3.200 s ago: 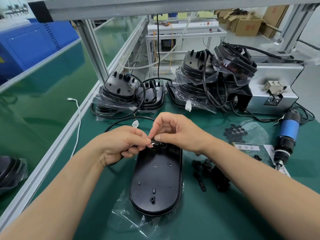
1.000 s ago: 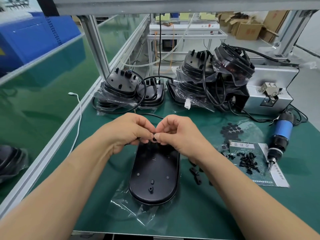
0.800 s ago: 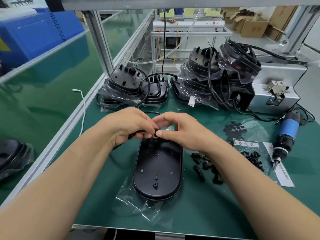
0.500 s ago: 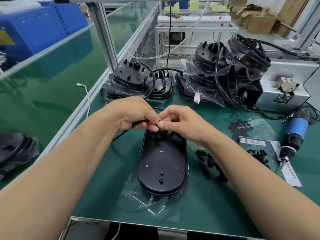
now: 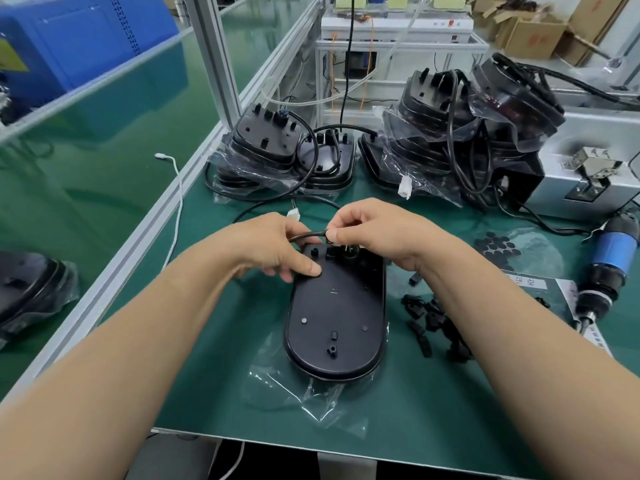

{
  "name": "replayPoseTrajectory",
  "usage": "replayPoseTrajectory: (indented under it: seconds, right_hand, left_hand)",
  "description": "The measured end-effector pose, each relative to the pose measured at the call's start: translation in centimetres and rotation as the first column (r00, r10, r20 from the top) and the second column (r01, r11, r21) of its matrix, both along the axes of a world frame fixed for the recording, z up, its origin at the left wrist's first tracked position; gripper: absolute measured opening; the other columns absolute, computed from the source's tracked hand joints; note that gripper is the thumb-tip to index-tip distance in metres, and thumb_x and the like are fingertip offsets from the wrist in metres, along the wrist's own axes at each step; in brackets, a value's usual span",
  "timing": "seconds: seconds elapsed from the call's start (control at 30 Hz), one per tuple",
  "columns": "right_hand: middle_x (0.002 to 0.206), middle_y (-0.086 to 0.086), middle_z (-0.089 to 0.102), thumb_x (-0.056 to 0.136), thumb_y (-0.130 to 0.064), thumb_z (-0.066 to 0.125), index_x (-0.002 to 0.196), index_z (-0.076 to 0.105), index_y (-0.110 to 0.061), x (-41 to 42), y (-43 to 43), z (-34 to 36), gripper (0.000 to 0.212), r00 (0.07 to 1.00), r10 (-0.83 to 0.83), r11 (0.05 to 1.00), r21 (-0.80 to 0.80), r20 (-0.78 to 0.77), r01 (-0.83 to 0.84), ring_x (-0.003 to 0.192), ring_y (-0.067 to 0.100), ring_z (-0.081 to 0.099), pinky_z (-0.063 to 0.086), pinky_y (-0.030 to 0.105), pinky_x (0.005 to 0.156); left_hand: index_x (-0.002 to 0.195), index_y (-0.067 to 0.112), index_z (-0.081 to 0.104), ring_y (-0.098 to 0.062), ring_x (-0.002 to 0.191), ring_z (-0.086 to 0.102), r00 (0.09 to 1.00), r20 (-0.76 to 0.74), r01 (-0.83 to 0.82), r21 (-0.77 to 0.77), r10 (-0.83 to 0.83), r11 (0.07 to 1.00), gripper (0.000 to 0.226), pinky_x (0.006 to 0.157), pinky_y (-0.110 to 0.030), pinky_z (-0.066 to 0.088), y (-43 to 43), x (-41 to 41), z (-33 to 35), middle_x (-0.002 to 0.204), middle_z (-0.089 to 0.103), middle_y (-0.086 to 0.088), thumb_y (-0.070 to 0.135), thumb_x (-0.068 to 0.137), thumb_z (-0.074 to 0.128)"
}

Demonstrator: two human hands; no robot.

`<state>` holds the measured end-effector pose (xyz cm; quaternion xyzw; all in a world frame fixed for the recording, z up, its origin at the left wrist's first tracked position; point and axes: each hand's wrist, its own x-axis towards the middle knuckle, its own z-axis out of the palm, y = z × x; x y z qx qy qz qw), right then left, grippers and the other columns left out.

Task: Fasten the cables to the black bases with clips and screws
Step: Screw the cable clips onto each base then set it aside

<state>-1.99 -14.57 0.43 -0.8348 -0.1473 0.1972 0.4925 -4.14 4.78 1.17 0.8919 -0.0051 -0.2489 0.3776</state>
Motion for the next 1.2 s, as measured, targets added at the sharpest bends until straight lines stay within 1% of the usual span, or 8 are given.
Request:
replayPoseTrajectory:
  seconds: [0.13, 0.2, 0.27, 0.33, 0.5, 0.6, 0.93, 1.2]
  right_hand:
    - [0.081, 0.001, 0.060, 0.088, -0.013, 0.071, 0.077, 0.066, -0.014, 0.7, 0.3, -0.7, 0.012, 0.982, -0.142, 0.990, -0.046, -0.126, 0.137, 0.077, 0.014, 0.048, 0.037, 0.028, 0.074]
    - [0.084, 0.007, 0.060, 0.087, -0.008, 0.071, 0.077, 0.065, -0.011, 0.9, 0.2, -0.7, 0.011, 0.967, -0.159, 0.987, -0.018, -0.199, 0.159, 0.074, 0.015, 0.051, 0.041, 0.026, 0.069]
    - [0.077, 0.003, 0.063, 0.087, -0.004, 0.070, 0.072, 0.065, -0.012, 1.1, 0.0, -0.6, 0.017, 0.951, -0.151, 0.985, 0.040, -0.269, 0.168, 0.064, 0.011, 0.056, 0.044, 0.022, 0.060]
    - [0.074, 0.000, 0.064, 0.087, -0.003, 0.069, 0.070, 0.065, -0.013, 1.2, -0.3, -0.5, 0.020, 0.948, -0.130, 0.983, 0.091, -0.291, 0.162, 0.069, 0.011, 0.057, 0.044, 0.024, 0.065]
    - [0.080, 0.006, 0.062, 0.088, -0.006, 0.070, 0.079, 0.065, -0.008, 1.0, -0.1, -0.5, 0.010, 0.973, -0.046, 0.997, 0.043, -0.225, 0.057, 0.075, 0.015, 0.055, 0.043, 0.022, 0.068]
    - [0.072, 0.003, 0.062, 0.089, -0.004, 0.067, 0.073, 0.065, -0.010, 0.7, 0.0, -0.2, 0.017, 0.974, 0.014, 0.998, 0.057, -0.228, -0.001, 0.069, 0.014, 0.057, 0.047, 0.021, 0.064]
    - [0.075, 0.004, 0.059, 0.091, -0.006, 0.067, 0.091, 0.066, -0.002, 0.3, -0.1, 0.1, 0.004, 0.979, 0.081, 0.996, 0.050, -0.185, -0.073, 0.068, 0.012, 0.052, 0.045, 0.012, 0.060]
    - [0.073, -0.001, 0.062, 0.083, -0.006, 0.075, 0.071, 0.063, -0.013, 0.5, 0.5, 0.0, 0.019, 0.988, -0.055, 0.998, -0.025, -0.145, 0.051, 0.074, 0.012, 0.053, 0.040, 0.026, 0.074]
  left_hand:
    - [0.108, 0.033, 0.067, -0.006, 0.058, 0.066, 0.999, 0.024, 0.035, -0.006, -0.035, 0.999, 0.046, 0.045, -0.017, 0.037, 0.4, 0.1, -0.4, 0.107, 0.072, -0.004, 0.032, 0.067, 0.087]
    - [0.109, 0.032, 0.067, -0.006, 0.058, 0.067, 0.999, 0.028, 0.043, -0.005, -0.043, 0.999, 0.047, 0.045, -0.018, 0.037, 0.4, 0.2, -0.5, 0.107, 0.072, -0.002, 0.032, 0.066, 0.087]
    - [0.110, 0.029, 0.068, -0.005, 0.056, 0.066, 0.999, 0.032, 0.026, -0.012, -0.025, 1.000, 0.048, 0.044, -0.017, 0.037, 0.3, 0.2, -0.6, 0.093, 0.074, 0.002, 0.031, 0.066, 0.087]
    - [0.109, 0.026, 0.068, -0.005, 0.055, 0.065, 0.999, 0.034, 0.000, -0.026, 0.001, 1.000, 0.046, 0.040, -0.014, 0.036, 0.2, 0.2, -0.7, 0.076, 0.071, 0.005, 0.029, 0.066, 0.087]
    - [0.103, 0.021, 0.072, -0.006, 0.050, 0.061, 0.999, 0.037, -0.025, -0.070, 0.028, 0.997, 0.037, 0.042, -0.014, 0.040, 0.1, 0.2, -0.9, 0.069, 0.069, 0.003, 0.024, 0.069, 0.086]
    - [0.101, 0.016, 0.074, -0.005, 0.048, 0.059, 0.999, 0.023, -0.038, -0.115, 0.040, 0.993, 0.031, 0.043, -0.016, 0.042, 0.1, 0.2, -1.1, 0.064, 0.069, 0.003, 0.017, 0.071, 0.085]
    - [0.104, 0.015, 0.072, -0.007, 0.046, 0.059, 0.997, -0.005, -0.077, -0.158, 0.077, 0.984, 0.035, 0.043, -0.016, 0.043, 0.0, 0.0, -1.0, 0.062, 0.068, 0.003, 0.011, 0.071, 0.084]
    - [0.102, 0.018, 0.072, -0.007, 0.047, 0.059, 0.995, -0.012, -0.101, -0.181, 0.100, 0.978, 0.033, 0.044, -0.015, 0.043, 0.0, -0.3, -1.0, 0.062, 0.069, 0.003, 0.012, 0.072, 0.084]
